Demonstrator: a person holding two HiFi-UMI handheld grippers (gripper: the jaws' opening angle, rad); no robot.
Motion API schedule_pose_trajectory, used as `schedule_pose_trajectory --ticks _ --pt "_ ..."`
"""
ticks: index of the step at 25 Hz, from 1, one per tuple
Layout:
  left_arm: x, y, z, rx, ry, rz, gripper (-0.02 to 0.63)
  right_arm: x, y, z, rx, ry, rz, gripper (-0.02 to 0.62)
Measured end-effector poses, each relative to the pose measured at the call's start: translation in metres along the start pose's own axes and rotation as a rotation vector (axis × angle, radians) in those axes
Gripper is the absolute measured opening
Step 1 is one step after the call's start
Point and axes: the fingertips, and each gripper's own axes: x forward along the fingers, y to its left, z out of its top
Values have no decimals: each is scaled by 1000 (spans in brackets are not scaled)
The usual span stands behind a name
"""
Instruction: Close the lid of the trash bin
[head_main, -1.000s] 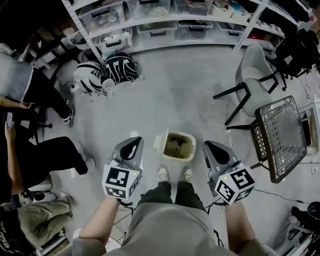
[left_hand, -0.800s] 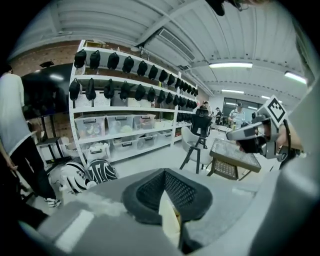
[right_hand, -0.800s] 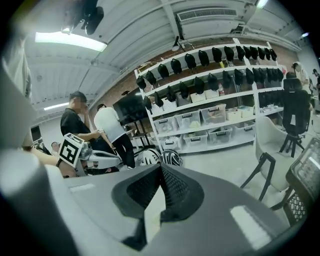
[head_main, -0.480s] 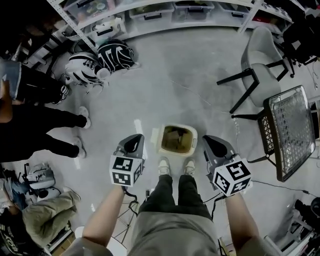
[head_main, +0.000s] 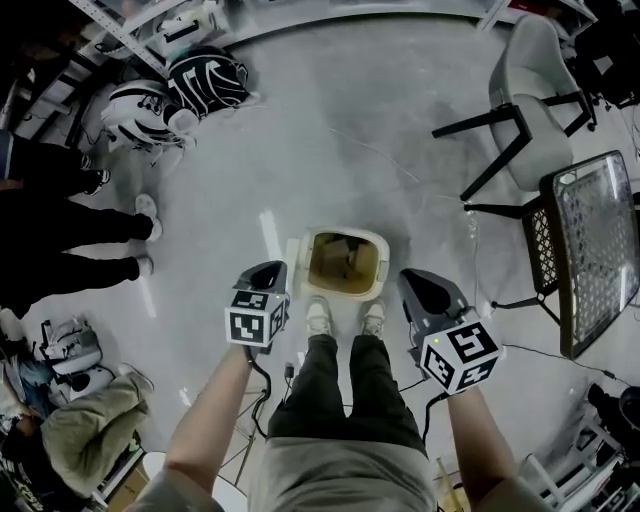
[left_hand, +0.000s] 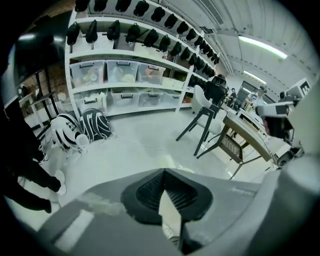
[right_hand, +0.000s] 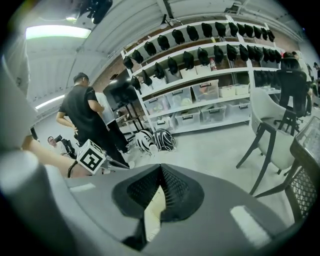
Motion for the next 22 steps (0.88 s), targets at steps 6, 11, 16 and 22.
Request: schedule_pose_trajectory --ticks 6,11,16,22 --pt "37 -9 -22 -9 77 -24 2 16 -28 -33 67 36 -19 3" --pt "57 -21 -44 -7 149 -60 2 14 -44 -48 116 42 -48 3" --pt "77 -56 -54 74 199 -170 2 9 -58 -66 155 52 -76 3" --pt "122 -86 -77 153 278 -232 2 14 -78 -97 215 62 -111 3"
